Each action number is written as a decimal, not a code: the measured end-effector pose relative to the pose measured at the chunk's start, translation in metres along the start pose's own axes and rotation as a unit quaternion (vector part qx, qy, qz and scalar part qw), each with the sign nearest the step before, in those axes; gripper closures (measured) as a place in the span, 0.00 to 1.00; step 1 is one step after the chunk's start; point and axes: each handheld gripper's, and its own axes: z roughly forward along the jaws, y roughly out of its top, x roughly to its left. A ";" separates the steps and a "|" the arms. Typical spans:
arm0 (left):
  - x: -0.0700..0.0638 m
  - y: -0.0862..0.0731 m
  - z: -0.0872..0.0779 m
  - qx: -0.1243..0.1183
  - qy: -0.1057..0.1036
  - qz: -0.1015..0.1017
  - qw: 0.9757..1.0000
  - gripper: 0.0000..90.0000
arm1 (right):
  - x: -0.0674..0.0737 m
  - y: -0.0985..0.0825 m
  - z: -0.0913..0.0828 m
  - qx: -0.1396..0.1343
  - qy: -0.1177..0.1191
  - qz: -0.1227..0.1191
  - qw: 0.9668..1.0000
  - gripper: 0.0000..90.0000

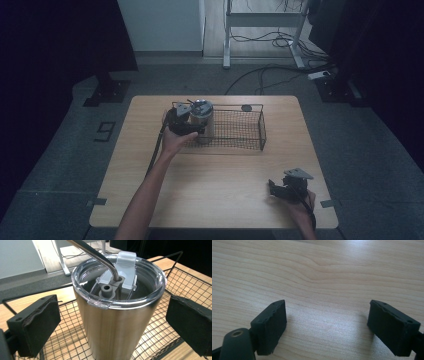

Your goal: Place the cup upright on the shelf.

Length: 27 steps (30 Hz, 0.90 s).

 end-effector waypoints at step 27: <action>-0.001 -0.027 -0.060 -0.001 -0.019 0.016 1.000 0.00 | 0.000 0.001 0.001 0.001 -0.001 0.002 1.000 0.16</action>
